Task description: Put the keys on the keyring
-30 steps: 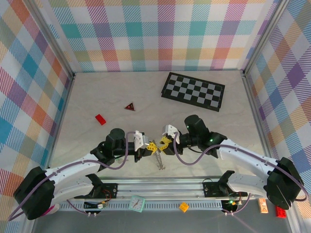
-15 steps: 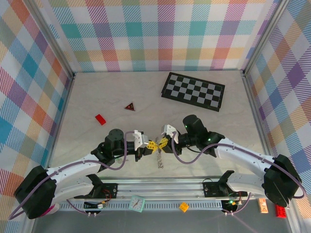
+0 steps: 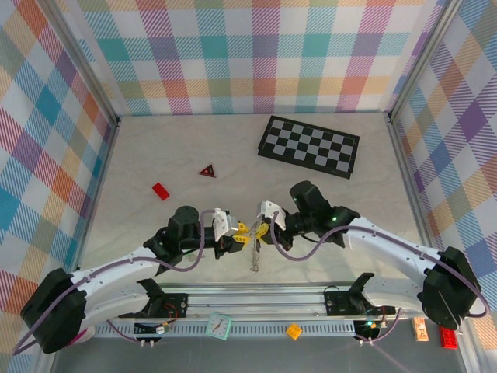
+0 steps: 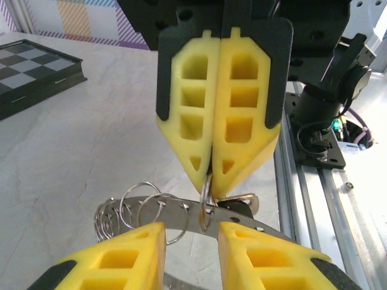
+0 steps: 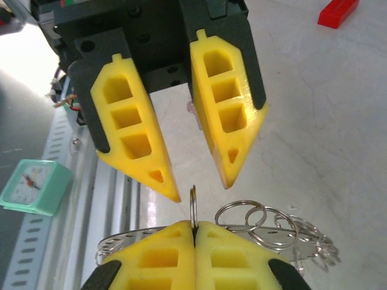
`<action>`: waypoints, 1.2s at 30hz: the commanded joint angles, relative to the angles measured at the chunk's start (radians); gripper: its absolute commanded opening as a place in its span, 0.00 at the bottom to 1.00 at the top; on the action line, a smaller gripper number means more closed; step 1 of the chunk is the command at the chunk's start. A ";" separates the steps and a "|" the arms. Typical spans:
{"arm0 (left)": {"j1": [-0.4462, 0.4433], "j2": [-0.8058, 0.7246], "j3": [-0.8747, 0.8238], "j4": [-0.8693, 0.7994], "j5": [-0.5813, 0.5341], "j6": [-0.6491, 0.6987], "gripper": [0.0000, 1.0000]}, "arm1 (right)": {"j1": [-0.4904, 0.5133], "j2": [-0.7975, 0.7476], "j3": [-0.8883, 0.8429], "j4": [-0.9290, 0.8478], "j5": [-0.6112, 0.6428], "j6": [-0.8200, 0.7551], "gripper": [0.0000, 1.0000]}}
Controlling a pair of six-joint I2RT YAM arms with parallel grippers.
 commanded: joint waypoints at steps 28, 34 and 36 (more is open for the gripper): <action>-0.014 0.004 0.114 -0.183 0.079 0.106 0.00 | 0.098 0.054 0.205 -0.206 0.084 -0.125 0.06; -0.013 0.000 0.084 -0.115 0.096 0.082 0.00 | 0.018 -0.032 0.073 -0.027 -0.040 -0.004 0.29; -0.014 0.000 0.072 -0.085 0.101 0.073 0.00 | 0.011 -0.040 0.039 -0.006 -0.042 -0.001 0.30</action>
